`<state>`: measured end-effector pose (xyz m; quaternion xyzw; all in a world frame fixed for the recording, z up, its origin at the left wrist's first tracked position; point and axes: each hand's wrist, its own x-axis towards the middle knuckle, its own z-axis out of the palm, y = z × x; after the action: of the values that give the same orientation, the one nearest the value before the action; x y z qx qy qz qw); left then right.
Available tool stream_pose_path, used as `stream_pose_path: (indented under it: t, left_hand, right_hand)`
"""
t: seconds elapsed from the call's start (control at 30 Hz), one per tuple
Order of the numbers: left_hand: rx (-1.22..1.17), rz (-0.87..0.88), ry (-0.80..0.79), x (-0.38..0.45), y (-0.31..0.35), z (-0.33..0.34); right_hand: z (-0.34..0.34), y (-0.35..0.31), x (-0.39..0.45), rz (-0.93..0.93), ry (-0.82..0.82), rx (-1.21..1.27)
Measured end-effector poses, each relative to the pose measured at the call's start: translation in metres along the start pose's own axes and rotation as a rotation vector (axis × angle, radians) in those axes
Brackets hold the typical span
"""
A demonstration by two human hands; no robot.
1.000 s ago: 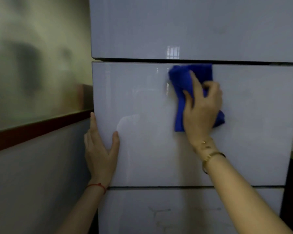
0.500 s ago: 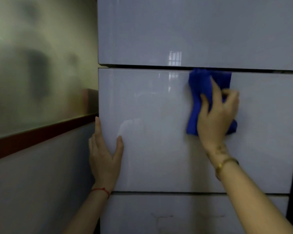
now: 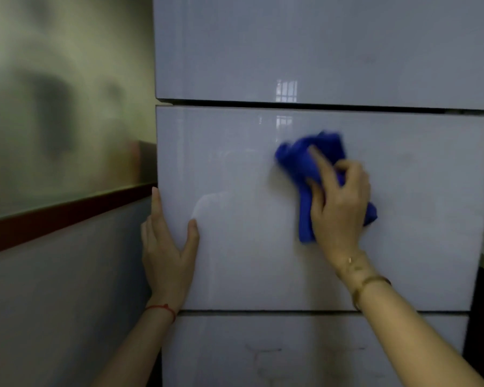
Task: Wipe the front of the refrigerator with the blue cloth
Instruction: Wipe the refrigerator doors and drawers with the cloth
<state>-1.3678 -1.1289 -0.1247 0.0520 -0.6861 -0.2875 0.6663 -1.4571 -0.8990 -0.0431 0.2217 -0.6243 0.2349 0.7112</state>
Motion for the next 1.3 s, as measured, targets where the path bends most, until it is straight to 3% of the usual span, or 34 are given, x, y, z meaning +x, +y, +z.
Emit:
stream_pose_path:
  t: [0.07, 0.1, 0.23, 0.3, 0.4, 0.5, 0.57, 0.63, 0.73, 0.8, 0.87, 0.97, 1.03, 1.1, 1.23, 1.3]
  left_hand:
    - [-0.007, 0.003, -0.003, 0.000, 0.001, 0.000]
    - [-0.006, 0.001, -0.003, 0.001, 0.001, 0.000]
    - [0.014, -0.001, 0.001, 0.001, -0.002, 0.000]
    - [0.003, 0.000, -0.003, 0.000, -0.001, 0.000]
    - [-0.005, -0.004, -0.010, 0.000, -0.001, 0.000]
    - [0.002, -0.010, -0.005, 0.000, 0.001, 0.000]
    - [0.007, -0.016, -0.004, -0.002, 0.003, 0.000]
    - [0.001, -0.017, -0.005, -0.003, 0.004, 0.000]
    - [0.007, -0.010, -0.012, -0.002, 0.003, 0.000]
    - [0.012, -0.009, -0.015, -0.002, 0.004, 0.000]
    - [0.008, -0.016, -0.016, -0.001, 0.004, 0.000]
    - [0.020, -0.015, -0.013, -0.002, 0.004, 0.000]
    - [0.022, -0.024, -0.022, -0.003, 0.006, 0.001]
    - [0.017, -0.017, -0.018, -0.003, 0.007, 0.001]
    - [0.027, -0.028, -0.017, -0.001, 0.004, 0.000]
    - [0.018, -0.028, -0.019, -0.002, 0.005, -0.001]
  right_hand:
    - [0.009, -0.014, 0.023, 0.188, 0.079, 0.010]
    - [0.013, -0.024, 0.019, 0.191, 0.088, 0.006]
    - [0.006, -0.048, -0.085, -0.209, -0.073, -0.042]
    - [-0.011, -0.030, -0.142, -0.291, -0.160, -0.068]
    - [-0.034, 0.026, -0.153, -0.095, -0.146, -0.081]
    - [-0.041, 0.070, -0.094, 0.287, 0.048, -0.015]
    - [-0.034, 0.074, -0.059, 0.424, 0.150, -0.011]
    - [-0.023, 0.051, -0.057, 0.336, 0.126, -0.019]
    - [-0.018, 0.013, -0.102, -0.074, -0.089, -0.060]
    - [-0.025, 0.028, -0.109, -0.246, -0.160, -0.089]
    - [-0.033, 0.055, -0.085, -0.110, -0.111, -0.059]
    - [-0.033, 0.084, -0.016, 0.369, 0.123, 0.029]
    - [-0.024, 0.075, 0.009, 0.478, 0.211, -0.008]
    - [-0.013, 0.046, -0.002, 0.305, 0.158, -0.015]
    - [-0.015, 0.019, -0.062, -0.346, -0.106, -0.097]
    - [-0.024, 0.044, -0.050, -0.388, -0.107, -0.105]
